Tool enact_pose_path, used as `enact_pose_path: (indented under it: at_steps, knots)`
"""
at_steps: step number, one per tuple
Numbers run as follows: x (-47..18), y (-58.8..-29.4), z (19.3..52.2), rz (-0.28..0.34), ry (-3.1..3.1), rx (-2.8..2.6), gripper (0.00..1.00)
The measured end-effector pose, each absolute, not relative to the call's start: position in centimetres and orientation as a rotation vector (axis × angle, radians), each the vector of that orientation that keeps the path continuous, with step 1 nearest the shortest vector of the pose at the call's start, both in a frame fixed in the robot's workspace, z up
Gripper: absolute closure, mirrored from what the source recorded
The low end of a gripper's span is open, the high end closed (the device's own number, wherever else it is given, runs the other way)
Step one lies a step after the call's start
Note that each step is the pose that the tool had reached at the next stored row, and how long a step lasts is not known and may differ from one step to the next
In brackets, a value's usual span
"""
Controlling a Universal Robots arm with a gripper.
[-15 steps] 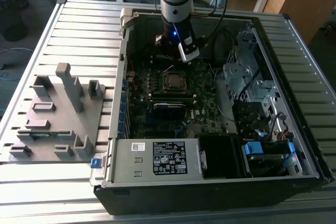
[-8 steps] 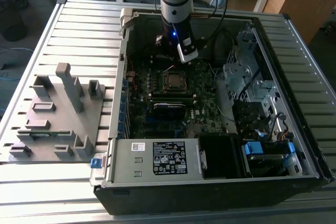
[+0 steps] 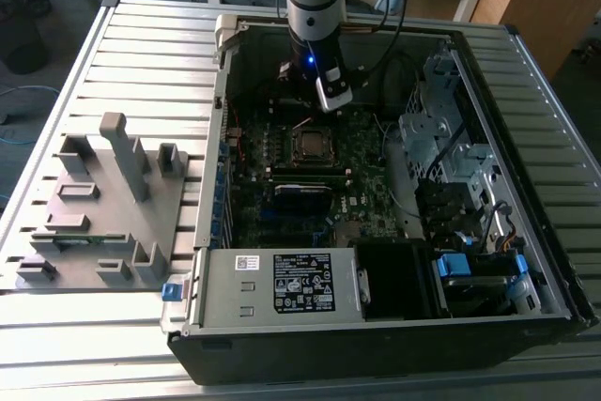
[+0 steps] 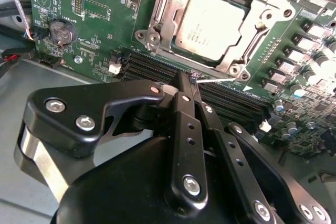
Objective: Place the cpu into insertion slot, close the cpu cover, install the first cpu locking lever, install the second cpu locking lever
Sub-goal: 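Install the first cpu locking lever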
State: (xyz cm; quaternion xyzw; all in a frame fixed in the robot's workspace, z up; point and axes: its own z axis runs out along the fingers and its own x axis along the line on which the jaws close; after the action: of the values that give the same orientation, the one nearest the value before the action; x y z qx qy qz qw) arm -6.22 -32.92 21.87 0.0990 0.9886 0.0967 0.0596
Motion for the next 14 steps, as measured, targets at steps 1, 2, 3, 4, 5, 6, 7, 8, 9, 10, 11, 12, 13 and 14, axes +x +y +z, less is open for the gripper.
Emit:
enact_pose_path:
  at_steps: [1,2,3,4,5,6,7,8,9,10,11,12,13,14]
  knots:
    - [-6.22,-32.91,21.81,0.293,2.993,0.301,0.90]
    - [-6.22,-32.91,21.75,0.293,2.993,0.301,0.90]
    - [-6.22,-32.92,21.73,0.293,2.993,0.301,0.90]
    - [-6.22,-32.91,21.73,0.293,2.993,0.301,0.90]
    - [-6.23,-32.92,21.73,0.293,2.993,0.302,0.90]
    - [-6.22,-32.91,21.72,0.293,2.993,0.301,0.90]
    - [-6.23,-32.91,21.71,0.294,2.993,0.302,0.90]
    - [-6.22,-32.91,21.66,0.295,2.992,0.302,0.90]
    - [-6.22,-32.90,21.60,0.295,2.990,0.301,0.90]
    - [-6.23,-32.91,21.53,0.295,2.988,0.301,0.90]
    - [-6.22,-32.91,21.47,0.295,2.986,0.300,0.90]
    - [-6.22,-32.91,21.42,0.295,2.985,0.300,0.90]
    - [-6.22,-32.92,21.41,0.294,2.985,0.300,0.90]
    - [-6.22,-32.91,21.40,0.294,2.985,0.300,0.90]
